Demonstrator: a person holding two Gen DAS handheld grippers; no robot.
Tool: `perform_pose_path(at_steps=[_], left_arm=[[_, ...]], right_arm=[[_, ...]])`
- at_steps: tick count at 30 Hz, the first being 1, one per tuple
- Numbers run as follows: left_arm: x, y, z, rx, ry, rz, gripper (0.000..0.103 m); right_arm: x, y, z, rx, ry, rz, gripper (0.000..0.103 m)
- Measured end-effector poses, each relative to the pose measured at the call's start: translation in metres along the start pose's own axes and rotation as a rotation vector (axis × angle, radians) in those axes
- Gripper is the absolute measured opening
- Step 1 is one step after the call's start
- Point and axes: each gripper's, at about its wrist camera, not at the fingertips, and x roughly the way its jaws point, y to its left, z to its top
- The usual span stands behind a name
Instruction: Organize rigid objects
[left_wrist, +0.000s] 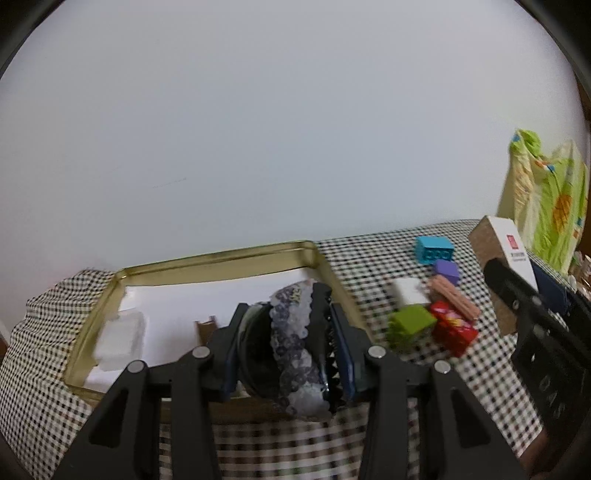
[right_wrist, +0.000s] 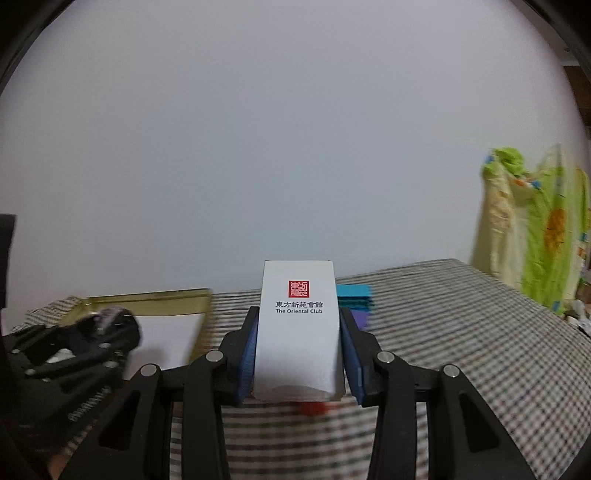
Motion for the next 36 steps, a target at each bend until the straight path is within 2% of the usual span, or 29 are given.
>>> perform_pose_path(at_steps=[15, 19, 23, 28, 36], left_arm=[[0.011, 0.075, 0.005, -0.124, 0.016, 0.155, 0.042], [0.018, 0.096, 0.005, -0.158, 0.030, 0.203, 0.042], [0.023, 0.106, 0.003, -0.167, 0.036, 0.251, 0.042], [0.032, 0.109, -0.003, -0.166, 0.062, 0.274, 0.042], [0.040, 0.114, -0.007, -0.164, 0.090, 0.279, 0.042]], right_arm=[[0.035, 0.092, 0.013, -0.002, 0.015, 0.159, 0.044], [0.048, 0.098, 0.014, 0.027, 0.021, 0.181, 0.044], [0.052, 0.099, 0.005, -0.028, 0.016, 0.192, 0.044], [0.054, 0.099, 0.000, -0.083, 0.009, 0.199, 0.044], [0.063, 0.095, -0.003, -0.090, 0.030, 0.203, 0.044]])
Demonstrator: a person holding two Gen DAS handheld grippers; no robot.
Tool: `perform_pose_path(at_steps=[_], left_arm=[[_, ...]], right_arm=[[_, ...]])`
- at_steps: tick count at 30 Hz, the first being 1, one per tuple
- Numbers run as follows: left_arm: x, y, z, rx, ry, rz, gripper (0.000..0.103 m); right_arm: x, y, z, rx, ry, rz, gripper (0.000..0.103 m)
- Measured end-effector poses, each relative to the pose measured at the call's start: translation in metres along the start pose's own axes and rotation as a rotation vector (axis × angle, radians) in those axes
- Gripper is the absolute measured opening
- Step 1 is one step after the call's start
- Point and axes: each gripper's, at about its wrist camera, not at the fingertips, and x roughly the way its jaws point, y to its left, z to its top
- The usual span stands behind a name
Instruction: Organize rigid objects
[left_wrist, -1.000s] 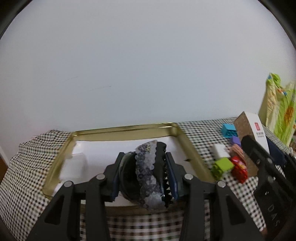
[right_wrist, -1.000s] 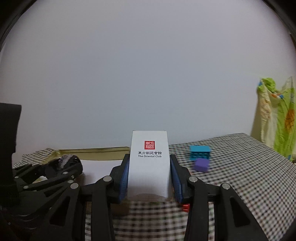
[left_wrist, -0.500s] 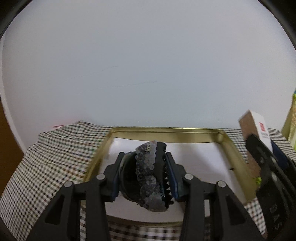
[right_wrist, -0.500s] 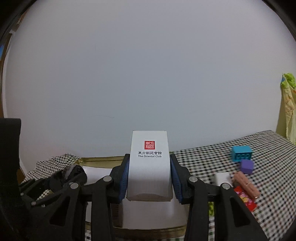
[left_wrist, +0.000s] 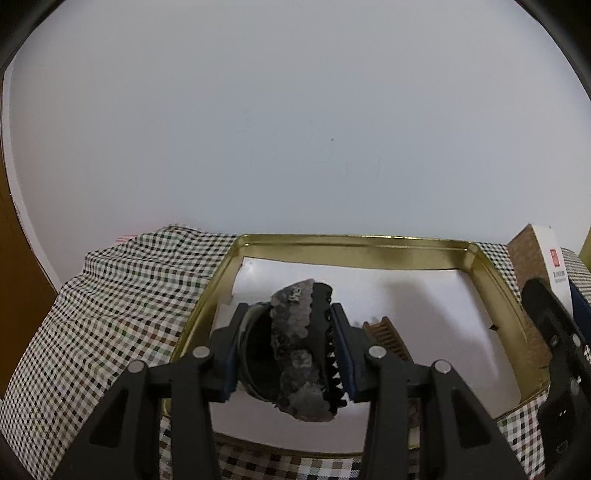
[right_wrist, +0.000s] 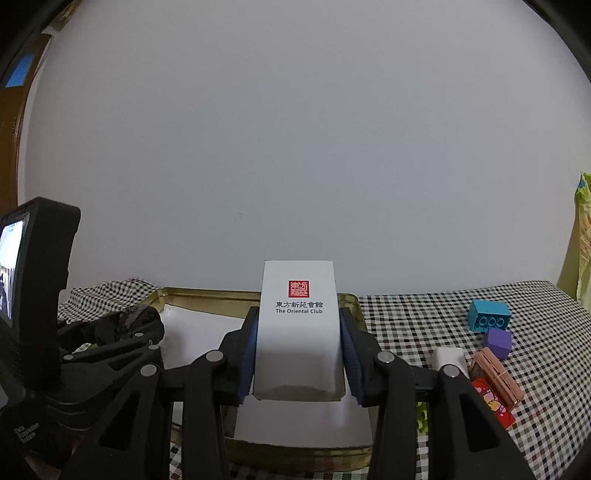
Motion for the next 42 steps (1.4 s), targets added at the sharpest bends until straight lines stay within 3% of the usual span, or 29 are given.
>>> perform_pose_path(at_steps=[6, 14, 25, 42], left_arm=[[0.007, -0.003, -0.002, 0.020, 0.014, 0.017, 0.042], [0.014, -0.009, -0.005, 0.045, 0.031, 0.034, 0.042], [0.022, -0.013, -0.008, 0.065, 0.063, 0.042, 0.042], [0.032, -0.015, -0.009, 0.077, 0.114, 0.058, 0.042]], right_arm=[[0.013, -0.010, -0.002, 0.025, 0.047, -0.004, 0.044], [0.014, 0.000, -0.003, 0.024, 0.081, 0.008, 0.044], [0.033, 0.012, -0.007, 0.033, 0.206, 0.037, 0.044], [0.050, 0.023, -0.012, 0.001, 0.296, 0.068, 0.044]])
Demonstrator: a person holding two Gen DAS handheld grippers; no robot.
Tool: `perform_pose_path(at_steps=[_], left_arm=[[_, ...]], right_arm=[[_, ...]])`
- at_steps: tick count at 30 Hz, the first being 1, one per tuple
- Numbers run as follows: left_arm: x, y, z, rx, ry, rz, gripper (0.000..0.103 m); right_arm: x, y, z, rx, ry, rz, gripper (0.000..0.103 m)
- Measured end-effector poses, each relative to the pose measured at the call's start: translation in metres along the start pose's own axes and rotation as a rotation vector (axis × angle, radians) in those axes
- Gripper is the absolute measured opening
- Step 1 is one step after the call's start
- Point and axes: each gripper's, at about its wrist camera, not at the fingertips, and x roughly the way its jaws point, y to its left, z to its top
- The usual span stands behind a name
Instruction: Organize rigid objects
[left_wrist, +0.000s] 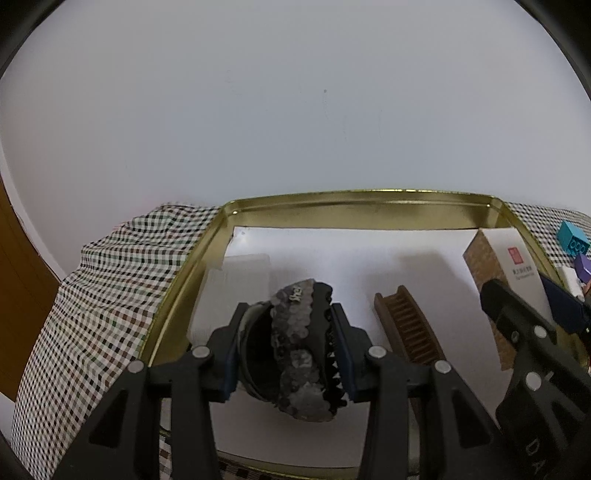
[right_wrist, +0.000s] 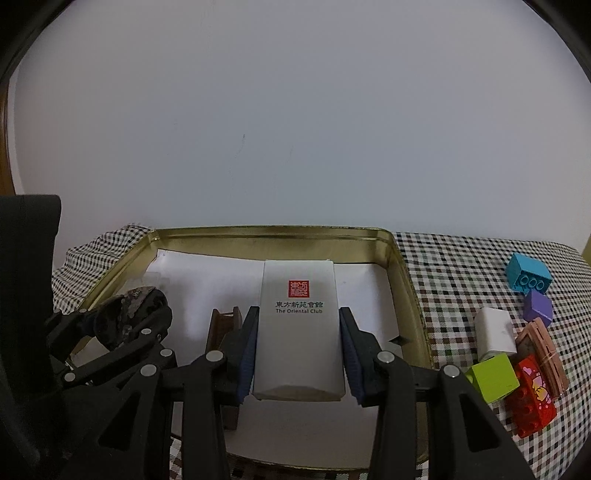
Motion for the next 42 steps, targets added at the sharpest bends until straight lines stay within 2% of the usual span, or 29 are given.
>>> perform_pose_path(at_steps=[12, 15, 17, 19, 20, 23, 24, 25, 27, 29, 34, 42], left_arm=[[0.001, 0.000, 0.000, -0.001, 0.008, 0.000, 0.042], [0.003, 0.001, 0.000, -0.005, 0.013, 0.013, 0.054], [0.005, 0.006, 0.000, -0.032, 0.028, 0.029, 0.081], [0.007, 0.013, -0.001, -0.077, 0.045, 0.012, 0.092], [0.006, 0.016, -0.002, -0.101, 0.046, -0.003, 0.094], [0.003, 0.019, -0.005, -0.140, 0.041, -0.048, 0.102], [0.000, 0.019, -0.005, -0.141, 0.030, -0.060, 0.102], [-0.004, 0.016, -0.006, -0.134, 0.021, -0.063, 0.102], [-0.009, 0.012, -0.006, -0.113, 0.001, -0.059, 0.102], [-0.013, 0.008, -0.006, -0.092, -0.020, -0.053, 0.102], [-0.023, 0.002, -0.006, -0.065, -0.060, -0.041, 0.102], [-0.039, 0.002, -0.008, -0.082, -0.089, -0.048, 0.102]], right_arm=[[0.005, -0.004, 0.000, 0.014, 0.029, 0.049, 0.045], [0.006, -0.005, 0.001, 0.019, 0.034, 0.062, 0.045], [0.004, -0.006, 0.001, 0.022, 0.022, 0.053, 0.045], [-0.001, -0.006, 0.000, 0.026, -0.002, 0.048, 0.046], [-0.005, -0.007, 0.000, 0.029, -0.023, 0.038, 0.048], [-0.020, -0.011, -0.003, 0.050, -0.098, 0.007, 0.070], [-0.027, -0.012, -0.004, 0.060, -0.134, -0.011, 0.083], [-0.033, -0.013, -0.005, 0.069, -0.166, -0.028, 0.088], [-0.042, -0.013, -0.008, 0.073, -0.218, -0.044, 0.088], [-0.046, -0.011, -0.008, 0.063, -0.232, -0.049, 0.090], [-0.045, -0.011, -0.004, 0.059, -0.238, -0.056, 0.091], [-0.048, -0.020, -0.006, 0.120, -0.243, -0.081, 0.091]])
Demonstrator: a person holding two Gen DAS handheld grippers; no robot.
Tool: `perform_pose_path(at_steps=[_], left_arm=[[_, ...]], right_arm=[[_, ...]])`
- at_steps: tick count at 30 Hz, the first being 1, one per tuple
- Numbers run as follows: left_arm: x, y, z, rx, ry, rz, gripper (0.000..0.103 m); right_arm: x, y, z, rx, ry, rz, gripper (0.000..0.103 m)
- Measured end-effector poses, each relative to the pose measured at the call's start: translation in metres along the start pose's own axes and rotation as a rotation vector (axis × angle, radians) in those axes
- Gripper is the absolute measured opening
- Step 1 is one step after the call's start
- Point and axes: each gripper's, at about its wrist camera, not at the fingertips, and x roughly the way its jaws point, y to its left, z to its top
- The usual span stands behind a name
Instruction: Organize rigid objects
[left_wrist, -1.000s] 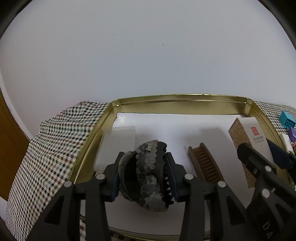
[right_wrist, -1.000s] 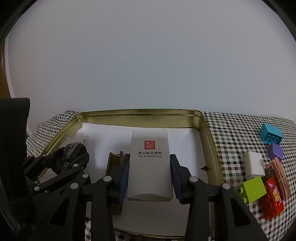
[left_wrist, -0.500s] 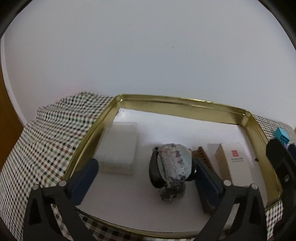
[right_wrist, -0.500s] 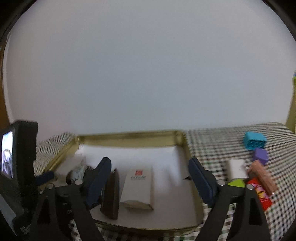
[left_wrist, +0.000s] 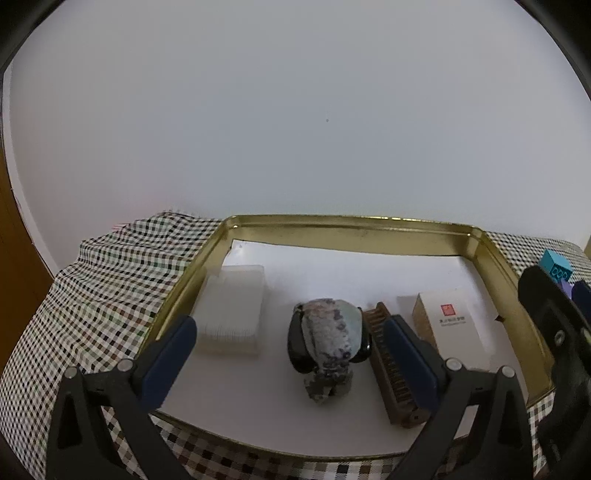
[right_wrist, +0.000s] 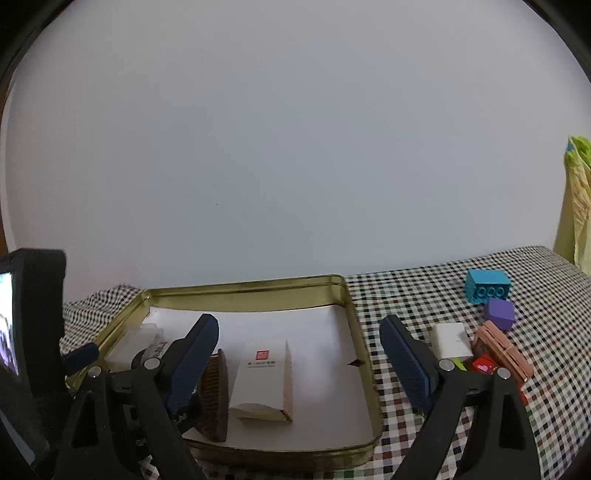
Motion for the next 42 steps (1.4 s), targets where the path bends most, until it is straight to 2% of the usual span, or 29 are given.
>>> perform_pose_path(at_steps=[12, 22, 34, 42], left_arm=[[-0.006, -0.005, -0.003, 0.007, -0.025, 0.001, 0.102], [-0.012, -0.009, -0.005, 0.015, -0.060, 0.043, 0.102], [-0.026, -0.034, -0.013, 0.048, -0.077, 0.006, 0.102], [-0.040, -0.057, -0.020, 0.069, -0.086, -0.042, 0.102]], right_arm=[[-0.011, -0.017, -0.002, -0.033, -0.002, -0.025, 0.091], [-0.026, -0.040, -0.001, -0.070, -0.028, -0.054, 0.091], [-0.037, -0.079, 0.002, -0.074, -0.038, -0.100, 0.091], [-0.044, -0.117, 0.009, -0.054, -0.045, -0.175, 0.091]])
